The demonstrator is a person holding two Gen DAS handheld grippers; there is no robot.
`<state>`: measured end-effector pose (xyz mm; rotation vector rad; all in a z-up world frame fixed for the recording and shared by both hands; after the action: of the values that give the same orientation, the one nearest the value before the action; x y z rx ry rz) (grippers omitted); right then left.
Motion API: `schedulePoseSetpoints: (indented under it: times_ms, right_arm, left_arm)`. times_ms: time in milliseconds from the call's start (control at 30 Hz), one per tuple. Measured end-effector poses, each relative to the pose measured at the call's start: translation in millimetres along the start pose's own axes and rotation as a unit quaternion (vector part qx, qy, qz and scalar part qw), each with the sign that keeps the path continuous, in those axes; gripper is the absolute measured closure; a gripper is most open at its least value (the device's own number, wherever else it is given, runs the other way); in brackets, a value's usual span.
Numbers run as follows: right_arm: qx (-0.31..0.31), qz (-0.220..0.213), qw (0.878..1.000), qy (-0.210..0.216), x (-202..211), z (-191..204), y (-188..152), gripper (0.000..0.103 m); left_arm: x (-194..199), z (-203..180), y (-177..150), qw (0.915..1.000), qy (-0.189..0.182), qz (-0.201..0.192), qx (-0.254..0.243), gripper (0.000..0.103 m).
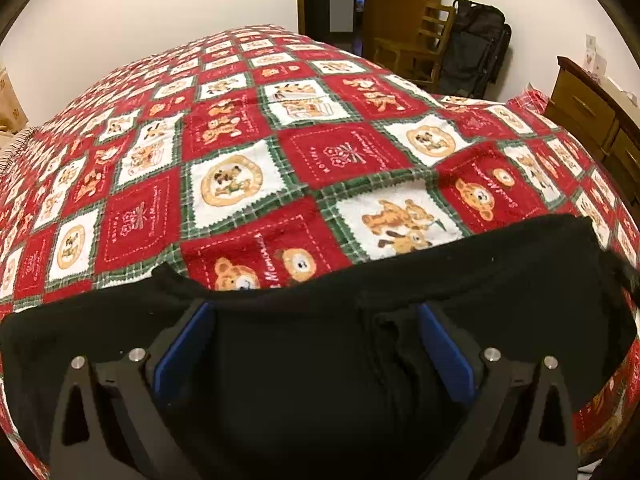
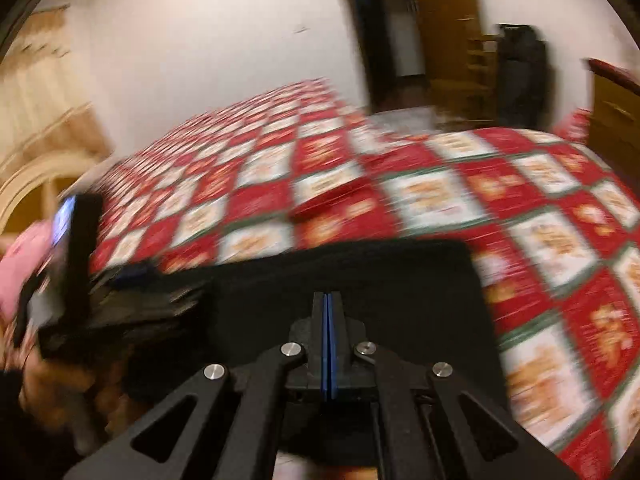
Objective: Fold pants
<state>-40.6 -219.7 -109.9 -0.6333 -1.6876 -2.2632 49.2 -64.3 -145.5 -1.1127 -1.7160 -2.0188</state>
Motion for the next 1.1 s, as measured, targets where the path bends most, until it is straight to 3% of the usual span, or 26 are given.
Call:
schedulePoseSetpoints:
  times_ms: [133,300,500,633,900,1033,1100]
  right_arm:
    - [0.051,0.032,0.996,0.065,-5,54,-32,0.102]
    - [0.097,0.053,0.987,0.119,-11,95,-59,0.102]
    - [0.077,0.052,0.987,0.132,-29,102,-62,0.102]
    - [0.043,0.045,0.988,0.140,-34,99,-60,0.102]
    - [0.059,0.017,0.991,0.119,-43,106,-53,0.102]
    - [0.032,0.032,0.990,0.135,-41,102,-49,0.102]
    - [-0.012,0.025,0.990,0.142,-33,92,-37,0.102]
  left_arm:
    - [0,1,1,1.0000,-0.004,0.002,0.000,0.000]
    - [7,8,7,0.9999,-0.011,0.000,0.011,0.000]
    - [18,37,20,0.9984,0.051,-0.025,0.004,0.001]
    - [14,56,16,0.9973,0.069,-0.014,0.022,0.001]
    - [15,56,13,0.9974,0.068,-0.009,0.021,0.001]
    - [19,54,14,0.9975,0.068,-0.012,0.017,0.001]
    - [21,55,14,0.9974,0.069,-0.012,0.014,0.001]
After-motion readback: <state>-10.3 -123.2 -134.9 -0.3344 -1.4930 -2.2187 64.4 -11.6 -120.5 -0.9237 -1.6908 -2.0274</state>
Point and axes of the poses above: each gripper's, at about its wrist camera, not at the fingertips, and x roughly against the way its jaws point, z to its left, y to its top, the point moved 9 cm from there along -x, roughly the way its jaws point, and after that the axes turned 11 degrees about -z, right-handed, at the moved point
